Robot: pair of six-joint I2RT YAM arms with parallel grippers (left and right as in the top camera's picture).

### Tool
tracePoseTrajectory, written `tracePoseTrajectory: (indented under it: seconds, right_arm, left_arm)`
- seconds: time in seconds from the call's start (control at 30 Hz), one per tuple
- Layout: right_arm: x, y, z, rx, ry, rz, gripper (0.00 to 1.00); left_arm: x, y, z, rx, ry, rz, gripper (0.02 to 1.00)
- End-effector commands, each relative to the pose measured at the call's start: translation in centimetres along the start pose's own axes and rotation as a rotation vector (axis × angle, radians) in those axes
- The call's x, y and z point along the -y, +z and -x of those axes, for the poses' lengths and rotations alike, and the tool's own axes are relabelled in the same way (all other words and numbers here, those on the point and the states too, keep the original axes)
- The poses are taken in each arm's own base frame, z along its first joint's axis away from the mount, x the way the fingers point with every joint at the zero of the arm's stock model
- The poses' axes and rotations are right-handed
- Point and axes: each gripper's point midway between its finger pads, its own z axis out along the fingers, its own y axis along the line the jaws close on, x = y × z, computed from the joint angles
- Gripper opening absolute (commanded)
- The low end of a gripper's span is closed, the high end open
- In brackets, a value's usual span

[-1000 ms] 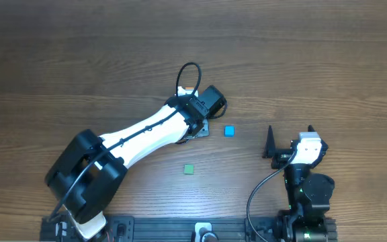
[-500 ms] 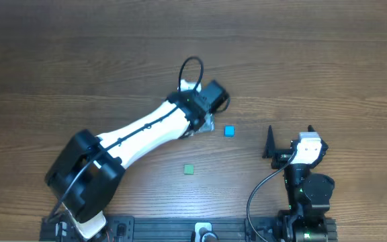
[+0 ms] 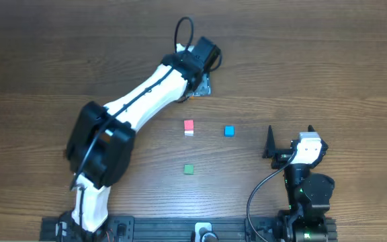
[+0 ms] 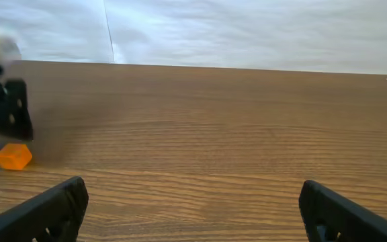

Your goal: Stack Cubes

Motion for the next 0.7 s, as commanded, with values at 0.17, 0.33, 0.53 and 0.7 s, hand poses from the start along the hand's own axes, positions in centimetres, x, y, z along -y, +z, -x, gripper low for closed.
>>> tracePoseTrajectory:
  seconds: [0.17, 0.33, 0.53, 0.7]
  right_arm:
    - [-0.1, 0.0, -0.2, 0.0, -0.003, 0.006, 0.993]
    - [-0.1, 0.0, -0.2, 0.0, -0.003, 0.006, 0.991]
    - [-0.1, 0.0, -0.2, 0.0, -0.003, 0.006, 0.993]
    - [-0.1, 0.0, -0.2, 0.0, -0.003, 0.006, 0.993]
  left_arm:
    - [0.3, 2.6, -0.9, -0.044, 0.036, -0.001, 0.715]
    - [0.4, 3.3, -1.2, -0.055, 0.037, -0.001, 0.676]
    - [0.3, 3.4, -1.2, -0.066, 0.032, -0.005, 0.63]
    - [0.0, 3.5, -1.2, -0.08, 0.022, -0.008, 0.588]
